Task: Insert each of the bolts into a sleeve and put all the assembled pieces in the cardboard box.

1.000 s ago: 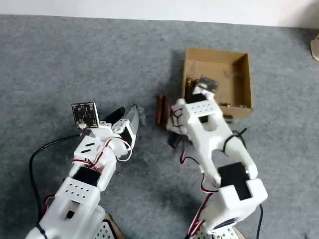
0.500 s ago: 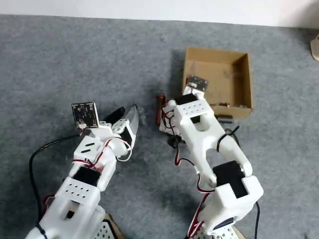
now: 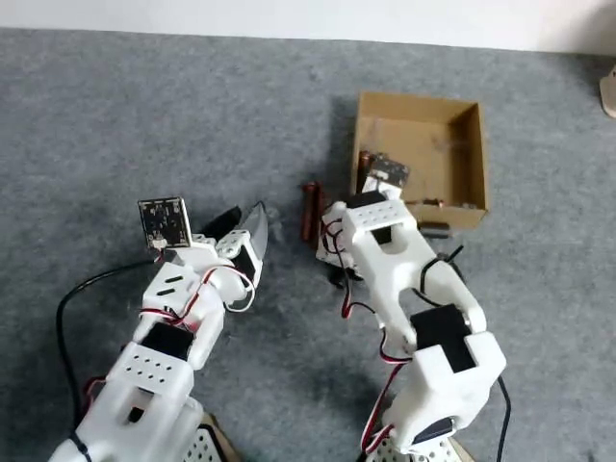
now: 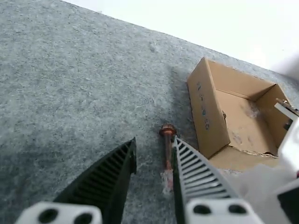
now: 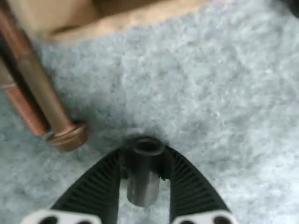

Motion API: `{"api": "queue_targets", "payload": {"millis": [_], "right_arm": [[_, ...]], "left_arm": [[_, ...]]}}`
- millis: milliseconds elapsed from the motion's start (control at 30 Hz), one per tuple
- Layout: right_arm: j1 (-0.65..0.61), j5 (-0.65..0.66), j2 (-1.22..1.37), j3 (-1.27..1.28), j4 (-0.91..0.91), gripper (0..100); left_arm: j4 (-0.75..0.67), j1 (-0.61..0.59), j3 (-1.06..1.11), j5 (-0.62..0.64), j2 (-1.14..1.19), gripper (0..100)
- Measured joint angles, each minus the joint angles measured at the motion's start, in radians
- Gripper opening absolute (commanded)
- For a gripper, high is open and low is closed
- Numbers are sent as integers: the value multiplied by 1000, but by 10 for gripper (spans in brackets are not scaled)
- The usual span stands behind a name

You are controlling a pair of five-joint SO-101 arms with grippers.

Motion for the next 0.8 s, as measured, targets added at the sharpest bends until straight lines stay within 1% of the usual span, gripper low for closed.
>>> {"api": "queue_targets", "payload": {"millis": [200,333,400,500,567,700,800], "right_arm": [[-6,97,-137,3,77,5],[3,166,-307,103,46,5],[21,206,-393,189,-32,5],[57,290,-529,353,-218,5],[71,356,-620,477,-362,5],[66,445,-790,715,-629,5],[75,483,-888,848,-760,5]], "left_arm": [[0,0,0,0,0,119],[0,0,0,0,0,119],[0,0,0,0,0,119],[12,0,-2,0,0,119],[66,0,-26,2,0,119],[232,3,-118,2,0,119],[316,5,-164,2,0,119]]}}
